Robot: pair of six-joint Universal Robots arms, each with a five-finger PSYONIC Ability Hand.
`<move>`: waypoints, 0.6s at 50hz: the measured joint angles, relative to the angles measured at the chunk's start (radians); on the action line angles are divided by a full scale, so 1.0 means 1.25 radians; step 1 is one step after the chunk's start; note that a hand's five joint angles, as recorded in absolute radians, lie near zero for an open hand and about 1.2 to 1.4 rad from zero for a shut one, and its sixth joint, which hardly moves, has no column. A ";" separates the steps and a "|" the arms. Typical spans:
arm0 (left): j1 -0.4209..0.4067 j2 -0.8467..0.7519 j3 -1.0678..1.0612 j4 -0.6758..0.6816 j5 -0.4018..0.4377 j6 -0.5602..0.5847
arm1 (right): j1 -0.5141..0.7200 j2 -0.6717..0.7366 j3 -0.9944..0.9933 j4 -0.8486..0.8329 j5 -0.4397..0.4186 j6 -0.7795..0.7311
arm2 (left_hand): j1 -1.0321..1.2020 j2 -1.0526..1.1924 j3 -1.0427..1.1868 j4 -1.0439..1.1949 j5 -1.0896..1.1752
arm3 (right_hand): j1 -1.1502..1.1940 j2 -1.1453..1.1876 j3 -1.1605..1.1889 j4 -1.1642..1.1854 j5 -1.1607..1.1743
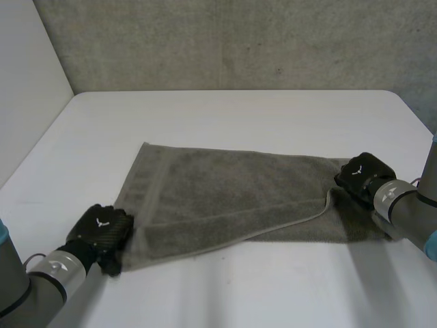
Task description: Fold the towel.
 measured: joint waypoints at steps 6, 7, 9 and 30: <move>-0.002 0.000 0.017 0.004 0.002 -0.005 | 0.001 0.000 0.001 0.000 0.000 0.000 | 0.007 0.012 0.012 0.012 0.332 | 0.000 0.000 0.000 0.000 0.000; -0.003 -0.001 0.022 0.005 0.002 -0.005 | 0.001 0.000 0.001 0.000 0.000 0.000 | 0.007 0.012 0.013 0.012 0.332 | 0.000 0.000 0.000 0.000 0.000; -0.003 -0.005 0.029 0.005 0.002 -0.006 | 0.001 0.000 0.001 0.000 0.000 0.000 | 0.007 0.013 0.013 0.014 0.332 | 0.000 0.000 0.000 0.000 0.000; -0.002 -0.016 0.020 -0.002 0.002 -0.001 | 0.001 0.001 0.002 0.000 0.000 0.000 | -0.411 -0.422 -0.418 -0.420 -0.102 | 0.000 0.000 0.000 0.000 0.000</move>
